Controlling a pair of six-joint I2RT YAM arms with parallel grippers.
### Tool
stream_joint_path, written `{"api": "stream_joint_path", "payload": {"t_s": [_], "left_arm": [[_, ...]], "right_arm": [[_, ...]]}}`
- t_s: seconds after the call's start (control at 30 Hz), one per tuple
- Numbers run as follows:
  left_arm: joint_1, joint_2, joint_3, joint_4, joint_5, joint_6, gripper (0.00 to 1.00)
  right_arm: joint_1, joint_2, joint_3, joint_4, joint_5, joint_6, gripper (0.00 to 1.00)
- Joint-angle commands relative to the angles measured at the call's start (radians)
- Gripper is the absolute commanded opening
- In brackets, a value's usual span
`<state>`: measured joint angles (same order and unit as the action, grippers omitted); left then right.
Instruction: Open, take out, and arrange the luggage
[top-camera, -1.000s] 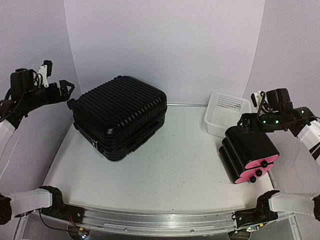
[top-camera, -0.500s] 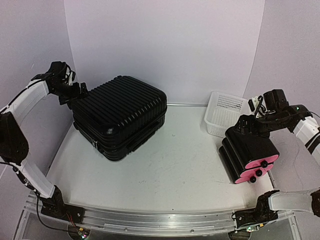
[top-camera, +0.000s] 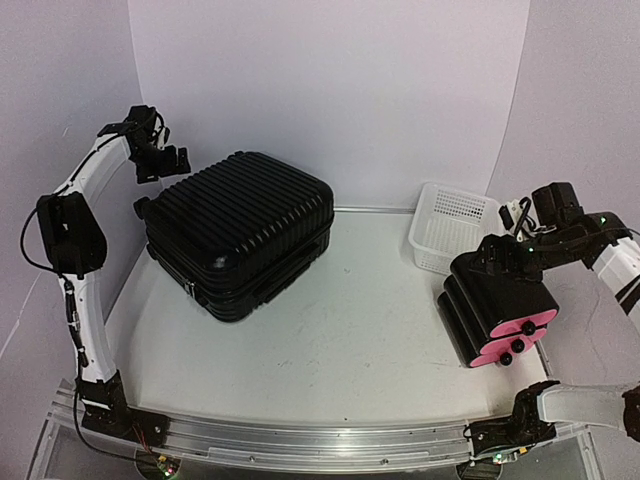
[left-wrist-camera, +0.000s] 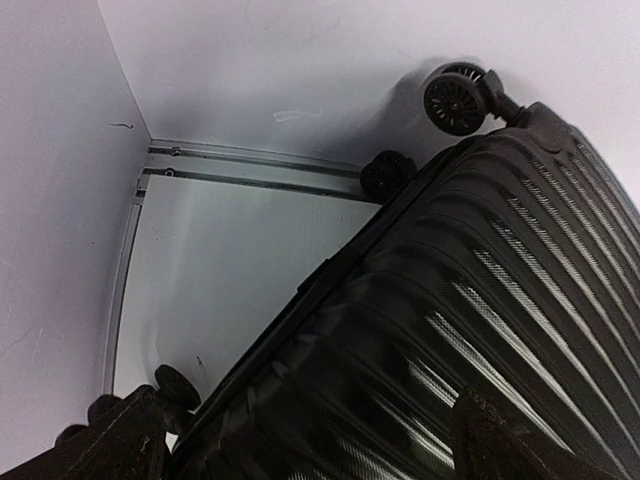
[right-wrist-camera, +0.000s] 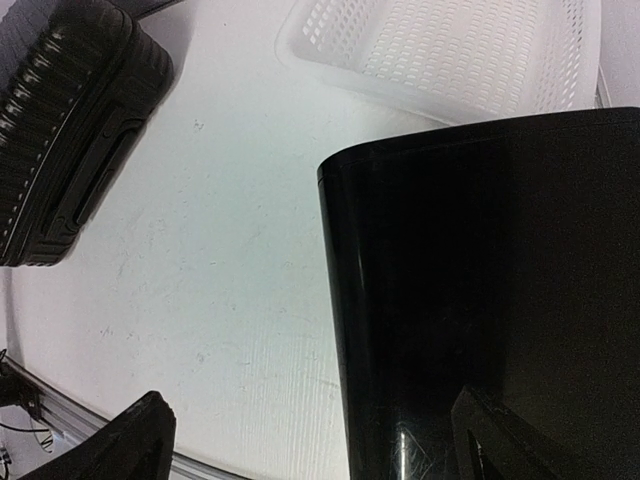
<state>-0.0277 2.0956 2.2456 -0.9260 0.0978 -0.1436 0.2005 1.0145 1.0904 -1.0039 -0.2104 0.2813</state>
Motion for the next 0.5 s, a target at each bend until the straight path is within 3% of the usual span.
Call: {"api": "stream_joint_path", "payload": {"t_s": [0.0,0.2,0.47], "left_arm": [[0.014,0.075,0.126,-0.070,-0.017,0.056,1.00],[0.024,0.137,0.152,-0.122,0.081,0.065,0.99],[0.008,0.066,-0.039,-0.127,0.217,0.056,0.94]], "right_arm": [[-0.007,-0.013,0.032,-0.002,-0.029,0.018,0.98],[-0.008,-0.013,0.027,-0.002,-0.035,0.031,0.98],[-0.008,0.000,0.015,0.005,-0.052,0.039,0.98]]}}
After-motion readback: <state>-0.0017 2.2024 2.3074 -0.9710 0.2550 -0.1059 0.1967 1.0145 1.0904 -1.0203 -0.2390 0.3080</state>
